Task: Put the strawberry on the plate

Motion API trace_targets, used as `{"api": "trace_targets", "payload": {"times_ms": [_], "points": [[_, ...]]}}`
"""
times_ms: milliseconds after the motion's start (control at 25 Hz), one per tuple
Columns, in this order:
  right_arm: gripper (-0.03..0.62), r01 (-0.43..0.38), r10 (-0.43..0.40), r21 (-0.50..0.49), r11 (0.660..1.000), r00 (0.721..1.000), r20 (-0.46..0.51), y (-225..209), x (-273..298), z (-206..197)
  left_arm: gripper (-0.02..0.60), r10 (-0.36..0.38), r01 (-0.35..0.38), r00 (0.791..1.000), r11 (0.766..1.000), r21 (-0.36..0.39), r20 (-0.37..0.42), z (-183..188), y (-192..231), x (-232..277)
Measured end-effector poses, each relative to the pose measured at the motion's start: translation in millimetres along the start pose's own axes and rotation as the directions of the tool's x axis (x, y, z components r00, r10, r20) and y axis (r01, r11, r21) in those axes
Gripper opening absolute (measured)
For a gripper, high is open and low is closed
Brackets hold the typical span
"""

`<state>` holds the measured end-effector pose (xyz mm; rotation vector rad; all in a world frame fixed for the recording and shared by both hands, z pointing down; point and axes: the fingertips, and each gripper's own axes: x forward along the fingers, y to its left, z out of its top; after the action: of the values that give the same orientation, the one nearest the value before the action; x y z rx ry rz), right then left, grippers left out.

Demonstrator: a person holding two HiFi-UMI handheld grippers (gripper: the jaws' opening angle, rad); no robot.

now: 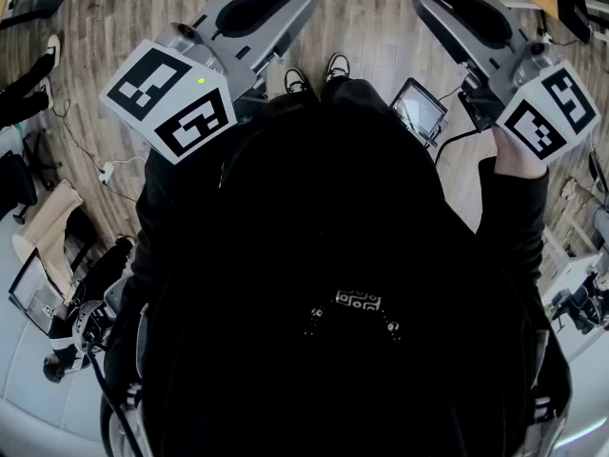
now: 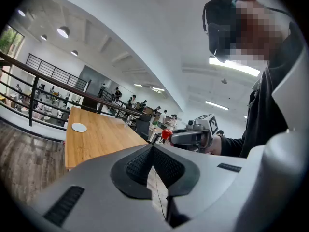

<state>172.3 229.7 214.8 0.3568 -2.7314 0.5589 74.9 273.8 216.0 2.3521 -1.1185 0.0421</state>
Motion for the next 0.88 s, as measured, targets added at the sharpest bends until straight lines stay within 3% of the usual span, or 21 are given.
{"api": "trace_targets", "payload": {"times_ms": [400,640,880], "points": [[0.135,-0.018,0.021,-0.052,0.999,0.998,0.058,33.6,7.6,30.7,-0.001,-0.051,0.05,0.997,0.999,0.007,0.057,16.7,-21.3,-29.3],[0.135,-0.038,0.046,-0.079,0.996,0.995,0.091,31.8,16.6,41.8,0.0,-0.073,0.072,0.996,0.997,0.036,0.056,16.6,-13.7,-22.4],[0.135,-0.047,0.052,-0.042,0.998,0.991,0.126,16.8,6.3,45.4,0.0,-0.088,0.086,0.995,0.995,0.056,0.044,25.4,-16.1,-7.1]]}}
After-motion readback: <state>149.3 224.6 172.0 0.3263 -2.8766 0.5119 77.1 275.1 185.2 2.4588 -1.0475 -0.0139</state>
